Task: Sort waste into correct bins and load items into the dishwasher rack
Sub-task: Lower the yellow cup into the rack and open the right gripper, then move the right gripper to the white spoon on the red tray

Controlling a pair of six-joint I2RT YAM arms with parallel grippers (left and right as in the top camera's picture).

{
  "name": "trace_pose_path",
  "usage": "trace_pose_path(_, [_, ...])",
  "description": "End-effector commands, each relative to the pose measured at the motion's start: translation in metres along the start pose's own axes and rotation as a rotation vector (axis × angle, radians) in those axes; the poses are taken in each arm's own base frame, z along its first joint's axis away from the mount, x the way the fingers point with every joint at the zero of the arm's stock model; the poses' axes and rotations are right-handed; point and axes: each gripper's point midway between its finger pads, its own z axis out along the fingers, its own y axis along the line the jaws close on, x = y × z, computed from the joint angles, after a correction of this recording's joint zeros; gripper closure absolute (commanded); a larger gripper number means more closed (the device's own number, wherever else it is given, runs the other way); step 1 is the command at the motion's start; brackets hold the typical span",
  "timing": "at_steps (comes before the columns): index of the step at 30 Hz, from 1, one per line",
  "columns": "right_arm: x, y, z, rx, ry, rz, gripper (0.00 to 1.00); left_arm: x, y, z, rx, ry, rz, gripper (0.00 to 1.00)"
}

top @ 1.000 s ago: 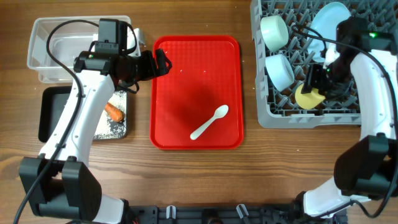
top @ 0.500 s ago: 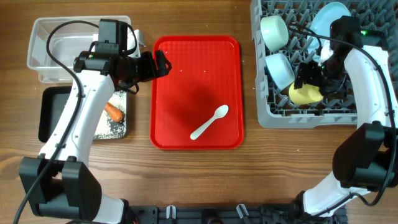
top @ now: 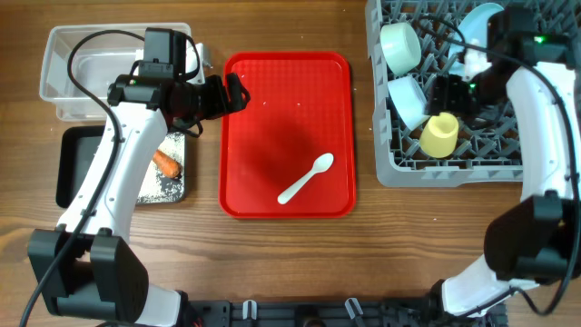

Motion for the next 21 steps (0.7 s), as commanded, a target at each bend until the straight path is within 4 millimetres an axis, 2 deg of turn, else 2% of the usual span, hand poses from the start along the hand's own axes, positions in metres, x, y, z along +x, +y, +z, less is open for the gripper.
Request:
trace_pose_path(1, [0.002, 0.076, -0.025, -0.129, -0.088, -0.215, 0.17, -0.008, 0.018, -0.003, -0.098, -0.043, 0.005, 0.0])
trace_pose_path(2, [0.006, 0.098, -0.02, -0.137, -0.088, -0.276, 0.17, -0.011, 0.024, -0.004, -0.124, -0.055, -0.008, 0.0])
trace_pose_path(6, [0.019, 0.149, 0.012, -0.085, -0.082, -0.379, 0.17, -0.024, 0.06, -0.014, -0.235, -0.12, -0.166, 0.0])
trace_pose_path(8, [0.03, 0.171, 0.033, -0.076, -0.051, -0.421, 0.18, -0.028, 0.076, -0.02, -0.255, -0.137, -0.224, 0.0])
trace_pose_path(11, [0.05, 0.194, 0.068, -0.074, 0.017, -0.474, 0.22, -0.031, 0.098, -0.029, -0.28, -0.146, -0.292, 0.0])
trace_pose_path(16, [0.074, 0.199, 0.116, -0.034, 0.146, -0.509, 0.28, -0.025, 0.119, -0.037, -0.311, -0.126, -0.348, 0.0])
trace_pose_path(21, [0.094, 0.2, 0.138, -0.04, 0.256, -0.468, 0.34, -0.019, 0.124, -0.038, -0.324, -0.104, -0.363, 0.0])
